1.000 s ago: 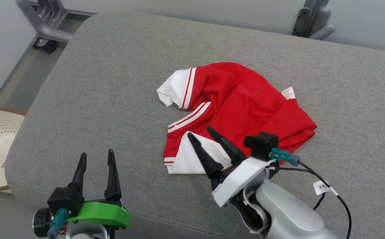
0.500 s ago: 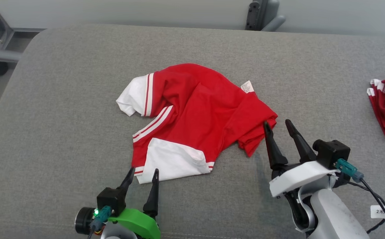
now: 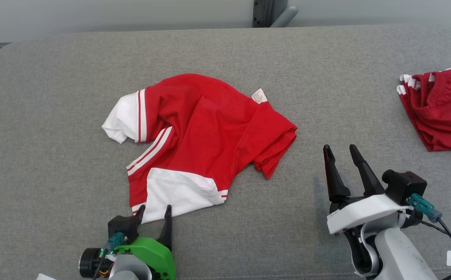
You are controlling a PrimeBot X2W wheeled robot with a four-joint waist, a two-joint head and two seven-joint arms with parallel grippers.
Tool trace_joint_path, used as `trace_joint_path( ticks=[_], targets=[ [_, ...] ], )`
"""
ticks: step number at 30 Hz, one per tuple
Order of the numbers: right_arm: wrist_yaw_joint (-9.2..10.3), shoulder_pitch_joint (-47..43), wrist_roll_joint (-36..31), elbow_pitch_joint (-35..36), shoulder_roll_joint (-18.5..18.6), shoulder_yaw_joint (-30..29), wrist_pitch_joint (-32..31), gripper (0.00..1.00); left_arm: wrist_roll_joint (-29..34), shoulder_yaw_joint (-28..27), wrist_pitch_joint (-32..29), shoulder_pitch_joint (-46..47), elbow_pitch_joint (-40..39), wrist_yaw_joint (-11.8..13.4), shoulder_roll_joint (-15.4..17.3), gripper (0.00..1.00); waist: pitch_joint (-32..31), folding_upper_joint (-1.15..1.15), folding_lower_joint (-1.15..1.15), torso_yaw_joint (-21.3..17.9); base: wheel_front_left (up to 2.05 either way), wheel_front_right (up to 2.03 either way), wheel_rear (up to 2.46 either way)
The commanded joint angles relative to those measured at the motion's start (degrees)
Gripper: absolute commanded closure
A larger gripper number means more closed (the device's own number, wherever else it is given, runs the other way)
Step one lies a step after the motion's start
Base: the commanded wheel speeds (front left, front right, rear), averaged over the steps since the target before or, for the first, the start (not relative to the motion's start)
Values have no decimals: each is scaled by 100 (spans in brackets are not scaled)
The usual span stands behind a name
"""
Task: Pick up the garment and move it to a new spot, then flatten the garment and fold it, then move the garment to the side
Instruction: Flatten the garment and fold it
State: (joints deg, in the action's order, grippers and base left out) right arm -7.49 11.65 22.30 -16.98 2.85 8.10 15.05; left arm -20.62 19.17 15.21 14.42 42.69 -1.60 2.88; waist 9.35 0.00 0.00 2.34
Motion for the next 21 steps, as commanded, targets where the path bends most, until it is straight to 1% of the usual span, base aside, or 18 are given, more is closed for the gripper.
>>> trace_joint_path(
  ticks=[1, 2, 3, 6, 9, 15, 19, 21],
  targets=[
    [1, -83, -41, 37, 9, -33, 15, 0, -12, 12, -25, 67, 120, -52, 20, 47, 38, 0, 0, -57, 0, 0, 0],
    [1, -87, -39, 43, 9, -39, 16, 0, -2, 30, -27, 86, 164, -75, 19, 69, 43, 0, 0, -72, 0, 0, 0],
    [1, -88, -42, 55, 9, -57, 16, 0, 15, 31, -25, 120, 177, -86, 19, 100, 47, 0, 0, -81, 0, 0, 0],
    [1, -114, -57, 62, 9, -86, 16, 0, 120, -93, -16, 181, -48, 7, 83, 100, 53, 0, 0, -80, 0, 0, 0],
    [1, -131, -57, 19, 9, -105, 16, 0, 209, -356, -10, 167, -409, 155, 299, 100, 59, 0, 0, -45, 0, 0, 0],
    [1, -77, -48, -104, 10, -123, 16, 0, 509, -1069, -9, 102, -1227, 549, 742, 100, 76, 0, 0, 53, 0, 0, 0],
    [1, -7, -26, -202, 10, -50, 16, 0, 516, -1498, -8, 72, -1345, 664, 871, 100, 80, 0, 0, 95, 0, 0, 0],
    [1, 0, -9, -229, 8, -10, 15, 0, 515, -1590, -8, 59, -1322, 687, 880, 100, 80, 0, 0, 99, 0, 0, 0]
  ],
)
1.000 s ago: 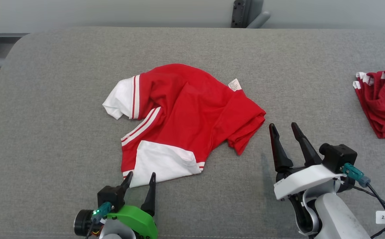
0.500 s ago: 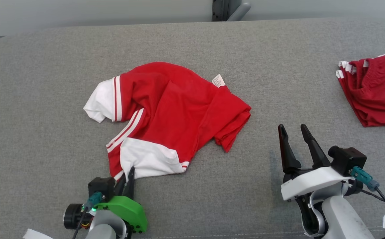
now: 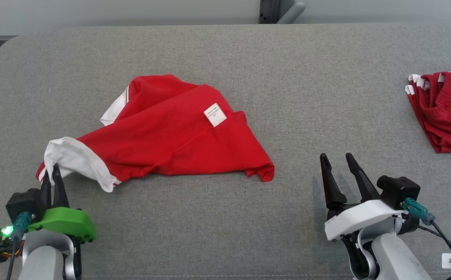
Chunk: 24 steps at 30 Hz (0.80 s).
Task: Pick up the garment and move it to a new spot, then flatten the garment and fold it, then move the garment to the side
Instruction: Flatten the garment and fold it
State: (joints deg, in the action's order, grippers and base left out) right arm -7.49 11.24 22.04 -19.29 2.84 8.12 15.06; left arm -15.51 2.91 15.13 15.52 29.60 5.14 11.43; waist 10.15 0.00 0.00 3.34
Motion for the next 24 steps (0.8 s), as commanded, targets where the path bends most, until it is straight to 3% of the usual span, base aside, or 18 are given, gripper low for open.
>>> trace_joint_path(
  ticks=[1, 2, 3, 4, 5, 15, 19, 24],
  targets=[
    [1, 53, 28, -24, 12, 15, 15, 0, 0, -50, -1, -67, 9, 28, 28, 100, 0, 0, 0, 3, 0, 0, 0],
    [1, 65, 38, -45, 13, 41, 14, 0, -3, -124, 0, -86, 36, 42, 22, 100, 0, 0, 0, 7, 0, 0, 0],
    [1, 96, 44, -87, 12, 91, 15, 0, 12, -231, 0, -122, 57, 9, -22, 58, 6, 0, 0, 20, 0, 0, 0],
    [1, 117, 26, -110, 12, 122, 15, 0, 21, -252, 0, -158, 50, -23, -76, 7, 4, 0, 0, 34, 0, 0, 0],
    [1, 136, 13, -128, 11, 153, 15, 0, 16, -287, 0, -193, 27, -50, -121, 0, 2, 0, 0, 49, 0, 0, 0],
    [1, 841, -44, -589, 12, 570, -174, 0, 151, -672, 0, -617, -634, -319, -517, 0, -53, 0, 0, 448, 0, 0, 0],
    [1, 1434, -70, -990, 122, 671, -490, 0, 332, -501, -1, -756, -978, -469, -703, 0, -44, 0, 0, 782, 0, 0, 0],
    [1, 2105, 366, -1637, 359, 828, -1059, 0, 365, -113, 0, -836, -1269, -540, -827, 0, 12, 0, 0, 1290, 0, 0, 0]
  ],
)
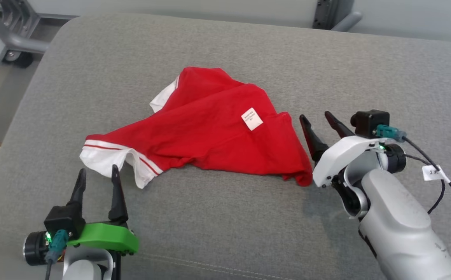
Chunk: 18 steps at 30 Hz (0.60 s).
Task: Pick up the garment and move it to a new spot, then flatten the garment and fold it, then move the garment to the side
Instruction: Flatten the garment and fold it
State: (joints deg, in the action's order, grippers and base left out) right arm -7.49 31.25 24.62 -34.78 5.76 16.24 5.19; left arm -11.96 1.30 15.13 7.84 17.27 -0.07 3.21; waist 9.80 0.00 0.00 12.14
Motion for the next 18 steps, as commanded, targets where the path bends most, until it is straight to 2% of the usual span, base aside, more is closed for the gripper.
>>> trace_joint_path(
  ticks=[1, 8, 18],
  targets=[
    [1, 203, 244, -225, 117, 30, -181, 0, -21, 124, 0, -66, -77, -21, -13, 0, 67, 0, 0, 510, 0, 0, 0],
    [1, 646, 1017, -876, 513, 343, -722, 0, -335, 669, 0, -114, -325, 153, -26, 0, 241, 0, 0, 1040, 0, 0, 0],
    [1, 903, 1794, -1229, 865, 857, -1139, 0, -442, 811, 0, -170, -505, 318, -29, 0, 351, 0, 0, 1218, 0, 0, 0]
  ],
)
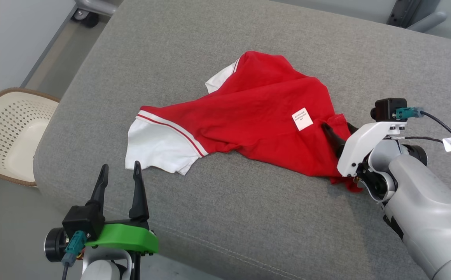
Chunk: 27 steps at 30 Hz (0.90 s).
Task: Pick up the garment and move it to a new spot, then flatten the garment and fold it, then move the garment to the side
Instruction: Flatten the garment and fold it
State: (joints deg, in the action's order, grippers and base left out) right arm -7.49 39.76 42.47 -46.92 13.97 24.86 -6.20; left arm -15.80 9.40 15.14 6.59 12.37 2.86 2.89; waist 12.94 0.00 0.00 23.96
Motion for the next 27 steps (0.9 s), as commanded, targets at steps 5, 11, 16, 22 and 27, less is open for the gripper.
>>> trace_joint_path(
  ticks=[5, 11, 16, 22, 27],
  targets=[
    [1, 130, 212, -70, 154, 218, 187, 100, -25, 6, -2, -20, -69, 45, 2, 0, 41, 0, 0, -8, 0, 0, 0],
    [1, 296, 257, -87, 210, 449, 627, 100, 36, 4, -1, -31, -111, 46, 3, 0, 12, 0, 0, -170, 0, 0, 0],
    [1, 561, 202, -72, 329, 570, 1119, 100, 76, 30, -1, -1, -133, 9, 2, 0, -24, 0, 0, -344, 0, 0, 0],
    [1, 974, 91, -70, 523, 617, 1771, 100, 130, 82, -2, 39, -192, -32, 3, 0, -72, 0, 0, -549, 0, 0, 0],
    [1, 1084, 44, 357, 748, 865, 2056, 100, 165, 99, -2, 9, -206, -70, 4, 0, -114, 0, 0, -766, 0, 0, 0]
  ],
)
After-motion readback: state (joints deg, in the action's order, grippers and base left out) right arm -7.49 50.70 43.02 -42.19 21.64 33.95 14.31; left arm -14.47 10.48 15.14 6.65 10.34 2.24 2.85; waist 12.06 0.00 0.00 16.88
